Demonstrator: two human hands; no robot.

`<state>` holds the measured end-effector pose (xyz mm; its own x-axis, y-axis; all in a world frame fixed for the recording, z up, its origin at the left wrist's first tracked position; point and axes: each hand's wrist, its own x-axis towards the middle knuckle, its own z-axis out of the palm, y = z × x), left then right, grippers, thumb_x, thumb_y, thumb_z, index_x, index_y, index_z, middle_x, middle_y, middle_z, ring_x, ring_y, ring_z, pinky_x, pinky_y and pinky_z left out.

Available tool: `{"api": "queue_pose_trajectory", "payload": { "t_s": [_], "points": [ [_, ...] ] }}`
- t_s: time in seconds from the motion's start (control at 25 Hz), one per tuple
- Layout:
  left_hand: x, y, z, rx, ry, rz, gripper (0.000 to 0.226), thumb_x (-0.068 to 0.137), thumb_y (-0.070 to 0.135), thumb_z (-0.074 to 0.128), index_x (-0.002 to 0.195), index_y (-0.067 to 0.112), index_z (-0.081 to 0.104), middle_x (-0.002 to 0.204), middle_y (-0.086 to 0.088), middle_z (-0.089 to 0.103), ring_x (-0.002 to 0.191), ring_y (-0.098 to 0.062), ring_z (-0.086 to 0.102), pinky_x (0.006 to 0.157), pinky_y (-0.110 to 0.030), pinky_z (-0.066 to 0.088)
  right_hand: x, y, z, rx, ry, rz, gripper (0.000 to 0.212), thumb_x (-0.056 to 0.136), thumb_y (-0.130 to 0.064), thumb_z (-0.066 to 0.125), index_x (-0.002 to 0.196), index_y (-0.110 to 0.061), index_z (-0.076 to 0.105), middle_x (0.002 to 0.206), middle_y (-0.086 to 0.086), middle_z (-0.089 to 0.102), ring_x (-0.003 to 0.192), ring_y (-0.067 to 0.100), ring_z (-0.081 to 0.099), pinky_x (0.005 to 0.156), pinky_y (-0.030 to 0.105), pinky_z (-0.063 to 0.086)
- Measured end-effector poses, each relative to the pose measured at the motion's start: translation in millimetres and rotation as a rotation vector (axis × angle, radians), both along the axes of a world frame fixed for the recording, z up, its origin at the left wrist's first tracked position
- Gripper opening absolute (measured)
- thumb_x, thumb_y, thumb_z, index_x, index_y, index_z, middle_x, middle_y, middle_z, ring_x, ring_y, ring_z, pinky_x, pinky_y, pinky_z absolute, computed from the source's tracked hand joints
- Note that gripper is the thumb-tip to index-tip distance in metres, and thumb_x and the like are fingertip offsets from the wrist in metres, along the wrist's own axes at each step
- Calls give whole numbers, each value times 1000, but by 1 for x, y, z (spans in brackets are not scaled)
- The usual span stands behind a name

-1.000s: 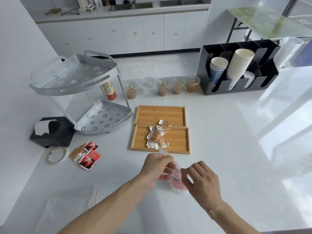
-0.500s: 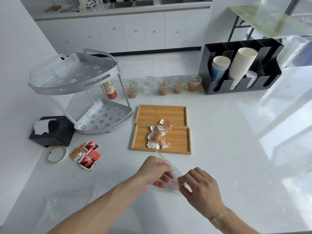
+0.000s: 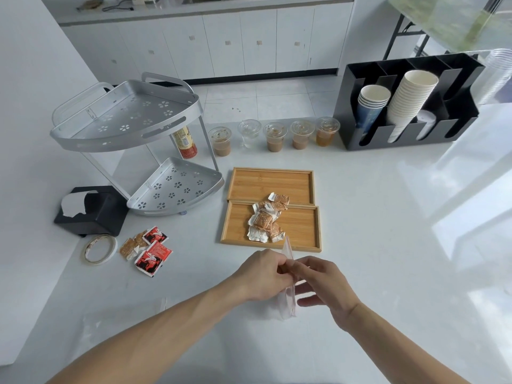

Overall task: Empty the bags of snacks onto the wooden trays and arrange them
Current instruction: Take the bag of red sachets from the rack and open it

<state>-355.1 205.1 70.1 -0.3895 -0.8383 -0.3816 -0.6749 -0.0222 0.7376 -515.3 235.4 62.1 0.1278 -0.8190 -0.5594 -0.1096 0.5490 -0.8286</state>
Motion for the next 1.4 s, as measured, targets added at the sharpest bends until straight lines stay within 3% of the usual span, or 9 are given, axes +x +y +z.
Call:
{"api": "queue_pose_trajectory", "payload": {
  "t_s": [0.12,0.36,0.52,0.68,0.8,1.0,1.08,1.2,1.4],
  "points": [
    [1,-2,-6,58,115,54,14,82,25,70,68,23,67,50,16,62,48,5,55,53,-15,43,-5,-5,0,74,-55,-28,36,80,-41,76,90,-7,71,89,11,78,78,24,76,59,28,56],
    [12,-3,-12,219,281,123,22,84,31,74,66,24,63,52,11,63,51,-4,55,46,-15,41,-9,-9,-5,127,-159,-12,22,80,-35,77,81,-14,70,90,11,78,81,23,76,61,29,56],
    [17,-4,-14,239,341,134,20,89,30,69,70,25,65,60,7,65,57,-8,58,51,-20,42,-12,-18,-6,87,-98,51,16,88,-26,70,86,-11,71,84,8,76,82,23,75,57,27,55],
    [17,-3,-14,280,346,116,19,93,28,62,80,16,69,74,0,70,68,-14,66,54,-21,48,-8,-26,-4,12,131,260,19,86,-21,55,75,-12,68,68,0,68,61,14,65,49,27,51],
    [19,-7,-10,302,282,97,19,89,24,60,75,18,70,74,-1,71,68,-13,67,54,-24,50,-8,-29,-3,-97,270,358,20,81,-22,57,68,-11,67,62,-2,66,56,11,57,47,26,47],
    [14,-12,-3,7,41,0,20,77,27,56,57,28,61,54,16,60,54,-1,51,55,-22,42,-6,-32,0,-266,443,412,21,76,-24,59,56,-15,60,53,-2,63,49,6,52,49,27,44],
    [23,-14,-4,-103,-50,18,22,74,34,53,53,29,55,51,15,56,53,-4,48,54,-27,42,-18,-34,1,-339,605,431,24,73,-26,60,54,-12,55,52,4,58,48,10,45,50,34,42],
    [49,-23,-8,-169,-129,112,24,70,35,55,58,16,58,54,6,59,54,-8,48,59,-35,48,-46,-37,4,-409,869,398,26,67,-29,56,54,-13,41,47,3,36,51,16,29,46,30,27],
    [49,-21,-6,-128,-109,91,24,69,37,53,50,22,52,51,8,55,53,-8,46,58,-35,48,-49,-36,6,-357,1087,456,26,71,-34,53,61,-12,43,50,2,37,55,21,32,45,28,24]
  ]
}}
